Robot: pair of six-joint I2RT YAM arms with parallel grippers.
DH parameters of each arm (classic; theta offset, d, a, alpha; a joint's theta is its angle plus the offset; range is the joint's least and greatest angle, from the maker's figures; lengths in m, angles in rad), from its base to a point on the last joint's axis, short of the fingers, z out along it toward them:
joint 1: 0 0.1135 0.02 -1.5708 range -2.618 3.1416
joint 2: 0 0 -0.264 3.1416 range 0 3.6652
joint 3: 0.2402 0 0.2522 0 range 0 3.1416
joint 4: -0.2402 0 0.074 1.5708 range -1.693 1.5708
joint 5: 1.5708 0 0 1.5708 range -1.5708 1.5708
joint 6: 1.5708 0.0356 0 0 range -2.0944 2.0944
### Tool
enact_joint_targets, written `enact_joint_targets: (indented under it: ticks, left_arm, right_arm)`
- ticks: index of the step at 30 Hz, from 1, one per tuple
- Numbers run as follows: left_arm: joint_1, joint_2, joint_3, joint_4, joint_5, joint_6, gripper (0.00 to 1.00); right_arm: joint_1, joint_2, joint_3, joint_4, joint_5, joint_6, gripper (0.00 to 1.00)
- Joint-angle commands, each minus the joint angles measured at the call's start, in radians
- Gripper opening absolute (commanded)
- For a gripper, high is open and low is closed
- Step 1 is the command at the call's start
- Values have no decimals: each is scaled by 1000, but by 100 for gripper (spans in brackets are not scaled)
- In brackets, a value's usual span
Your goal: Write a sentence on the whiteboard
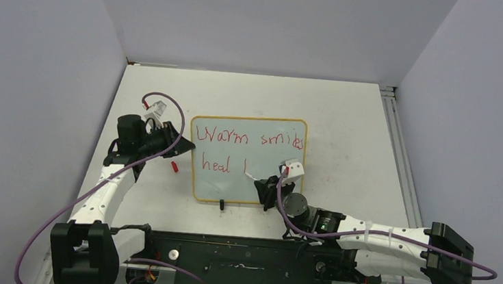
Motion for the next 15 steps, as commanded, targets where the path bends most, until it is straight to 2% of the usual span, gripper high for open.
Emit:
enact_joint_targets:
  ticks: [1,15]
  left_arm:
    - [-7,-19,48,11,7,20,19]
    - [-8,-12,49,8,3,20,19]
  right_arm:
    - [4,-17,-4,8,60,2,5]
    - [0,-13,20,64,90,-48,5]
